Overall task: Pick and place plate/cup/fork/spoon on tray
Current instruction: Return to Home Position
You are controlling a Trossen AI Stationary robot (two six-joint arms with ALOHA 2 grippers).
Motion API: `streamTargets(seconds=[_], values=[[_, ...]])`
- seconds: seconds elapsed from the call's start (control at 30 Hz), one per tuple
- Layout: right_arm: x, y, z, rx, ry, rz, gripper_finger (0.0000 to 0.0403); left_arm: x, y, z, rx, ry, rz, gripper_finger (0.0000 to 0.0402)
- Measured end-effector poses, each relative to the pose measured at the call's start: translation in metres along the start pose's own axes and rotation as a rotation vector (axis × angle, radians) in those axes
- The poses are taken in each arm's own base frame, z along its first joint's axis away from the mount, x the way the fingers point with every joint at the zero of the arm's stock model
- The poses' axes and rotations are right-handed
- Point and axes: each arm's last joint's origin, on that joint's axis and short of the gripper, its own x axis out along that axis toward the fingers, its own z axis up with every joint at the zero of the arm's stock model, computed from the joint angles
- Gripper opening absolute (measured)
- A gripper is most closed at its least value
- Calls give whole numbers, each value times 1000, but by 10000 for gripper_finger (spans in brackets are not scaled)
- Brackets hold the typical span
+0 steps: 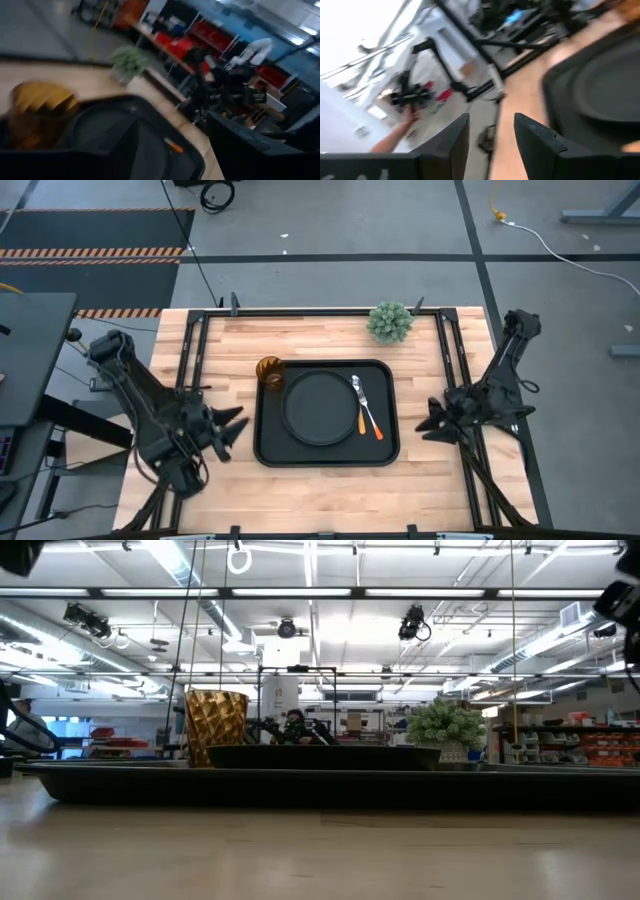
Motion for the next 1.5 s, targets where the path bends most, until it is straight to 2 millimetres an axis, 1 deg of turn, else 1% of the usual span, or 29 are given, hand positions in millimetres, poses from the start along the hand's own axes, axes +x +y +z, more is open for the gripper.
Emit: streamTargets(seconds=[0.07,0.13,0.3,0.43,0.53,0.6,0.7,0.87,0.9,0.97,1.13,1.27,1.4,1.5], values=[[5,-5,2,-12,-31,-52,159,2,17,5,-47,53,47,233],[9,-11,8,-43,-64,-94,157,3,33,5,-49,88,86,233],[15,-26,29,-132,-129,-133,150,7,75,3,-38,22,75,233],[12,-42,48,-177,-232,-224,143,8,107,1,-94,-10,66,233],[7,-51,58,-211,-266,-247,135,5,121,-1,-110,3,47,233],[2,-57,62,-233,-275,-274,129,3,125,0,-102,13,32,233],[-9,-66,65,-255,-292,-365,119,2,125,5,-80,21,20,233],[-31,-74,62,-281,-337,-484,100,-1,124,23,-47,64,20,233],[-33,-73,63,-288,-339,-497,96,-1,126,26,-46,86,33,233],[-33,-73,64,-307,-308,-497,88,-2,129,33,-47,129,55,233],[-32,-66,67,-394,-315,-392,65,-2,138,45,-52,199,74,233],[-31,-62,72,-467,-390,-335,39,-2,141,51,-24,211,54,233],[-28,-67,68,-515,-415,-329,9,-2,142,55,-8,216,33,233],[-23,-80,59,-498,-380,-361,6,-2,135,54,-15,223,7,233]])
